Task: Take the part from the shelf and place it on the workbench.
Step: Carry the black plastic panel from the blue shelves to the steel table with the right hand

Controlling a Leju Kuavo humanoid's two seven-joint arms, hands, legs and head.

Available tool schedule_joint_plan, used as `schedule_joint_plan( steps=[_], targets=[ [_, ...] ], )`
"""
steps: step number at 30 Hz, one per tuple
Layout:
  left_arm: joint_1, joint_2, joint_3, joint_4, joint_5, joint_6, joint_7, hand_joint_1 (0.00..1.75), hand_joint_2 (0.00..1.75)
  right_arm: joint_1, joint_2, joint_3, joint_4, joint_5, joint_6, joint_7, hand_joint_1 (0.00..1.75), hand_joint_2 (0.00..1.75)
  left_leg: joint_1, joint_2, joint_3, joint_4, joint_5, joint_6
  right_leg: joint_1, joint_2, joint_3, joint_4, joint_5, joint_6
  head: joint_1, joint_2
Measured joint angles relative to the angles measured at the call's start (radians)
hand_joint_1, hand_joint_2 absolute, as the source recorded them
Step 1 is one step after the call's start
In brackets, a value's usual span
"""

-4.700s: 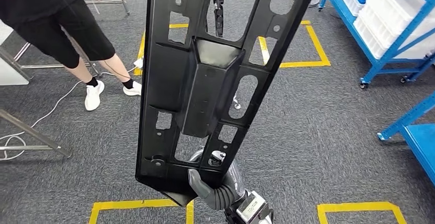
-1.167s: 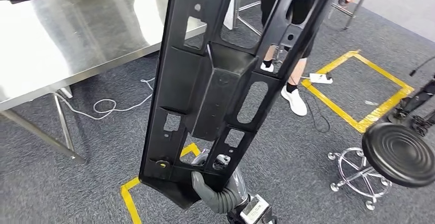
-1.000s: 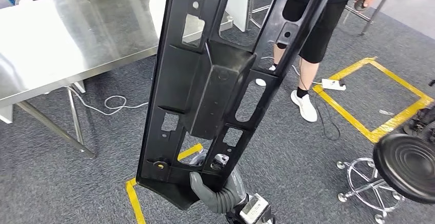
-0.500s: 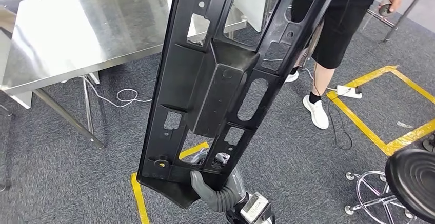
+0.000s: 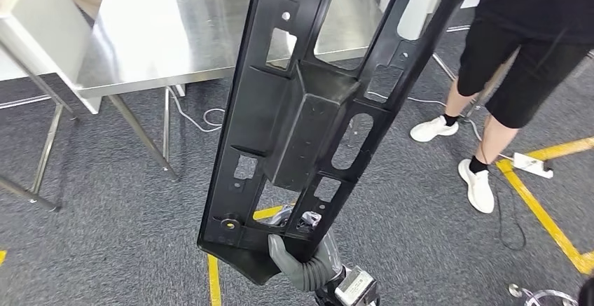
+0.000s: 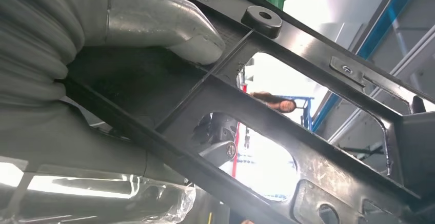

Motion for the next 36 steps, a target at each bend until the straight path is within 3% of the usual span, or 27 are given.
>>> schedule_joint_plan(
  steps=[3,5,7,9,10,11,12,14,16,20,22,24,25,26,27,29,31,34,36],
  targets=[
    [0.004,0.0,0.002,0.0,0.0,-0.003,0.008,0.0,1.75,-0.002,-0.002,0.004,0.001,-0.001,-0.006,-0.001,1.75,1.75,0.004,-0.013,-0.009,0.006,-0.002,-0.016,0.004,-0.009,0.009,-0.012,0.006,-0.026,-0.002,0.0],
    [0.007,0.0,0.002,0.0,-0.002,-0.003,0.014,0.0,1.75,-0.003,-0.001,0.008,0.0,-0.002,-0.01,-0.001,1.75,1.75,0.007,0.02,-0.021,0.036,-0.02,-0.025,0.002,-0.023,0.013,-0.015,0.008,-0.039,-0.006,0.0],
    [0.005,0.0,0.002,0.0,-0.002,-0.003,0.02,0.0,1.75,-0.003,0.0,0.009,0.0,-0.003,-0.012,-0.002,1.75,1.75,0.007,0.069,-0.067,0.133,-0.07,-0.033,0.003,-0.039,0.017,-0.016,0.006,-0.05,-0.012,0.0],
    [0.004,-0.001,0.002,0.0,-0.004,-0.005,0.026,0.0,1.75,-0.002,-0.001,0.011,0.0,-0.002,-0.013,-0.001,1.75,1.75,0.009,0.089,-0.13,0.247,-0.113,-0.038,0.008,-0.057,0.018,-0.016,0.003,-0.056,-0.013,0.0],
    [0.004,-0.001,0.002,0.0,-0.004,-0.007,0.028,0.0,1.75,-0.002,-0.001,0.012,0.0,0.001,-0.015,-0.001,1.75,1.75,0.01,0.092,-0.146,0.271,-0.114,-0.038,0.01,-0.065,0.018,-0.016,0.001,-0.058,-0.013,0.0],
    [0.005,-0.002,0.002,0.0,-0.005,-0.009,0.031,0.0,1.75,-0.002,-0.001,0.013,0.0,0.006,-0.018,-0.001,1.75,1.75,0.011,0.094,-0.142,0.258,-0.096,-0.036,0.011,-0.072,0.02,-0.016,-0.001,-0.059,-0.013,0.0],
    [0.005,-0.002,0.001,0.0,-0.005,-0.01,0.034,0.0,1.75,-0.003,-0.001,0.014,0.0,0.015,-0.023,0.001,1.75,1.75,0.011,0.095,-0.12,0.21,-0.066,-0.032,0.012,-0.077,0.022,-0.016,-0.003,-0.058,-0.013,0.0],
    [0.005,-0.001,0.001,0.0,-0.006,-0.012,0.04,0.0,1.75,-0.005,-0.001,0.016,0.0,0.035,-0.03,0.009,1.75,1.75,0.007,0.106,-0.055,0.085,-0.014,-0.023,0.014,-0.083,0.027,-0.016,-0.008,-0.054,-0.013,0.0],
    [0.004,0.0,0.001,0.0,-0.01,-0.013,0.047,0.0,1.75,-0.009,0.0,0.019,0.0,0.045,-0.032,0.02,1.75,1.75,-0.002,0.114,-0.023,0.024,-0.003,-0.016,0.018,-0.087,0.028,-0.017,-0.011,-0.047,-0.013,0.0],
    [0.004,-0.001,0.001,0.0,-0.013,-0.014,0.052,0.0,1.75,-0.014,0.002,0.023,-0.001,0.051,-0.032,0.03,1.75,1.75,-0.006,0.101,-0.008,0.0,0.001,0.004,0.02,-0.082,0.03,-0.011,-0.023,-0.028,-0.011,0.0],
    [0.002,-0.003,0.001,0.0,-0.014,-0.019,0.052,0.0,1.75,-0.017,0.0,0.023,-0.001,0.053,-0.032,0.034,1.75,1.75,-0.003,0.096,0.002,-0.011,0.005,0.013,0.021,-0.059,-0.013,0.075,-0.062,-0.033,-0.006,0.0],
    [0.001,-0.004,0.001,0.0,-0.015,-0.027,0.052,0.0,1.75,-0.018,-0.003,0.023,0.002,0.056,-0.032,0.038,1.75,1.75,-0.005,0.087,0.003,-0.011,0.004,0.018,0.02,-0.044,-0.085,0.203,-0.104,-0.039,-0.004,0.0],
    [0.001,-0.004,0.001,0.0,-0.015,-0.03,0.052,0.0,1.75,-0.018,-0.005,0.023,0.004,0.057,-0.032,0.039,1.75,1.75,-0.005,0.082,0.004,-0.011,0.003,0.02,0.02,-0.042,-0.11,0.24,-0.11,-0.036,-0.003,0.0],
    [0.001,-0.004,0.001,0.0,-0.015,-0.033,0.053,0.0,1.75,-0.019,-0.006,0.023,0.005,0.058,-0.032,0.04,1.75,1.75,-0.005,0.076,0.005,-0.011,0.002,0.02,0.02,-0.041,-0.116,0.239,-0.098,-0.029,-0.003,0.0],
    [0.001,-0.005,0.001,0.0,-0.015,-0.035,0.055,0.0,1.75,-0.019,-0.007,0.023,0.006,0.059,-0.032,0.041,1.75,1.75,-0.006,0.07,0.007,-0.01,0.001,0.019,0.02,-0.04,-0.1,0.196,-0.072,-0.02,-0.003,0.0],
    [0.001,-0.006,0.0,0.0,-0.015,-0.039,0.057,0.0,1.75,-0.021,-0.007,0.024,0.007,0.059,-0.032,0.043,1.75,1.75,-0.008,0.059,0.01,-0.007,-0.004,0.013,0.02,-0.036,-0.041,0.059,-0.01,-0.009,-0.003,0.0],
    [0.002,-0.007,0.001,0.0,-0.015,-0.042,0.059,0.0,1.75,-0.024,-0.007,0.024,0.008,0.059,-0.033,0.045,1.75,1.75,-0.011,0.053,0.011,-0.004,-0.011,0.004,0.021,-0.032,-0.004,-0.021,0.02,-0.018,-0.003,0.0],
    [0.003,-0.007,0.001,0.0,-0.015,-0.048,0.059,0.0,1.75,-0.026,-0.005,0.024,0.007,0.059,-0.033,0.048,1.75,1.75,-0.006,0.055,0.011,0.001,-0.019,-0.012,0.019,-0.032,0.006,-0.033,0.024,-0.041,-0.003,0.0],
    [0.003,-0.009,0.001,0.001,-0.015,-0.05,0.059,0.0,1.75,-0.026,0.0,0.024,0.007,0.059,-0.032,0.049,1.75,1.75,0.0,0.069,-0.007,0.045,-0.044,-0.025,0.013,-0.033,0.014,-0.037,0.024,-0.054,-0.008,0.0]
  ],
)
